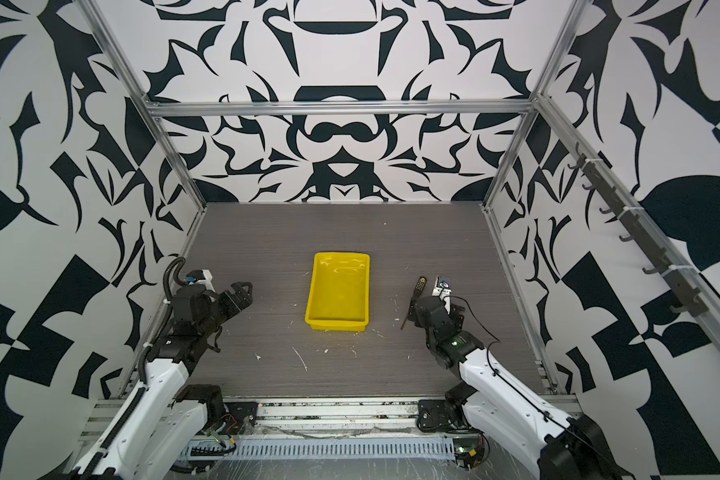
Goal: Put the screwdriver in the bin
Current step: 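Lower the right gripper onto the screwdriver handle and close it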
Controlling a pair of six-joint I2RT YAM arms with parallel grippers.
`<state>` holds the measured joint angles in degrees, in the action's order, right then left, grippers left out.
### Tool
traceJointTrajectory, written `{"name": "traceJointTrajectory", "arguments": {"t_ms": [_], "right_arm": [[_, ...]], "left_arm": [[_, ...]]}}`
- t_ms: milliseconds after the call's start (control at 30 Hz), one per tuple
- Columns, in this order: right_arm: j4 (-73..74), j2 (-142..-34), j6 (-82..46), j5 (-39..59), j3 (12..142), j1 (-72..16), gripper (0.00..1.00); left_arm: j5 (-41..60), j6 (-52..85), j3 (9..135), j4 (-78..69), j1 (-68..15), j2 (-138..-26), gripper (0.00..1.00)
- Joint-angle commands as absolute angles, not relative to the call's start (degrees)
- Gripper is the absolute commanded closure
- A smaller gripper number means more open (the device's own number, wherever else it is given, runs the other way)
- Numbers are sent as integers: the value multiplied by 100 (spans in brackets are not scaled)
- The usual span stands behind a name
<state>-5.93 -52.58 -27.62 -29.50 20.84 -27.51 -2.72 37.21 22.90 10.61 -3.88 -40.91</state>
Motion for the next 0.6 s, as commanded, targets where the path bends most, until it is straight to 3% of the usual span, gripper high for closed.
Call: {"name": "traceJointTrajectory", "arguments": {"t_ms": [0, 167, 400, 500, 567], "right_arm": [[-389, -6128, -2532, -2514, 2547, -2673, 0], [-938, -7378, -2507, -2192, 3336, -2546, 1], [-898, -8254, -2471, -987, 3692, -1982, 2], [-1033, -8744, -2560, -362, 3961, -1525, 23], [-1161, -8953, -2639, -204, 4096, -1352, 32]], "left_arm": [[-1121, 4384, 2154, 1427, -369, -3962, 0], [-1190, 4464, 2177, 1453, -369, -4070, 1], [-1205, 4483, 2303, 1527, -369, -4354, 0], [-1170, 4482, 2317, 1507, -369, -4411, 0], [-1130, 4482, 2331, 1562, -369, -4395, 1]]}}
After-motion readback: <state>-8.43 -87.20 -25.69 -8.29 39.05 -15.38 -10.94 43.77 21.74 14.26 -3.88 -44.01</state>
